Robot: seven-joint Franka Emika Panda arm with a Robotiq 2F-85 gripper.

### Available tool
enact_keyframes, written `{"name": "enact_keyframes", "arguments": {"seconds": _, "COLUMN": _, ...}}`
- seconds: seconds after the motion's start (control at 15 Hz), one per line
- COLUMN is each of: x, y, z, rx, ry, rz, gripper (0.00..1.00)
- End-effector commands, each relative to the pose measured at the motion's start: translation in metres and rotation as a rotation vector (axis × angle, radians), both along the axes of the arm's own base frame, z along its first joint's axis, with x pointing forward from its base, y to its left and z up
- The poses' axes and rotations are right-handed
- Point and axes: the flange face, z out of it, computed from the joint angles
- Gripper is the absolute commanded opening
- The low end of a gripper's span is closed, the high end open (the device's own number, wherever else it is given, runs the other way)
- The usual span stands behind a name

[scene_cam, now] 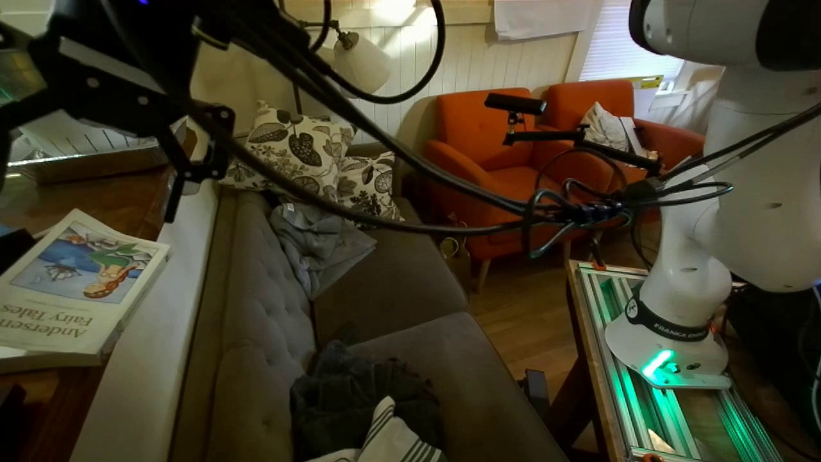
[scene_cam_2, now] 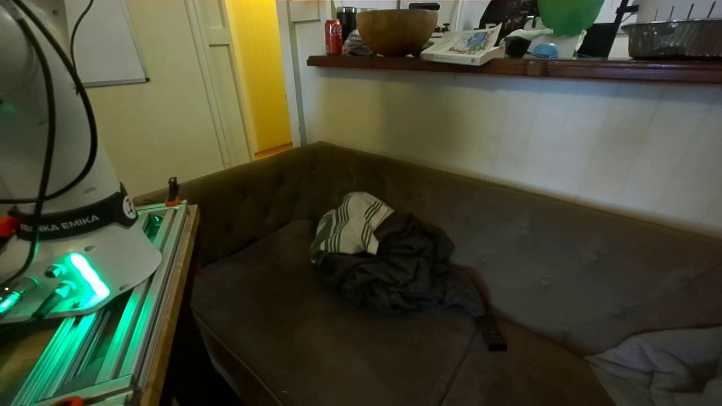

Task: Put the brown bowl on the couch

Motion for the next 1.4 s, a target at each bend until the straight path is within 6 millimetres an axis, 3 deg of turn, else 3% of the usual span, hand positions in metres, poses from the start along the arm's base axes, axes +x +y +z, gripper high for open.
{"name": "enact_keyframes", "arguments": {"seconds": 0.0, "x": 0.021, "y": 0.035, "z": -0.007, "rx": 0.000, "ry": 0.031, "rz": 0.052, "gripper": 1.00}}
{"name": "enact_keyframes", "arguments": {"seconds": 0.33, "x": 0.048, "y": 0.060, "z": -0.013, "rx": 0.019, "ry": -0.073, "rz": 0.103, "gripper": 1.00}}
{"name": "enact_keyframes", "arguments": {"seconds": 0.4, "x": 0.035, "y": 0.054, "z": -0.018, "rx": 0.020, "ry": -0.039, "rz": 0.098, "gripper": 1.00}}
{"name": "enact_keyframes", "arguments": {"seconds": 1.07, "x": 0.057, "y": 0.078, "z": -0.031, "rx": 0.049, "ry": -0.123, "rz": 0.004, "gripper": 1.00}}
{"name": "enact_keyframes", "arguments": {"seconds": 1.33, "x": 0.062, "y": 0.091, "z": -0.048, "rx": 0.027, "ry": -0.141, "rz": -0.052, "gripper": 1.00}}
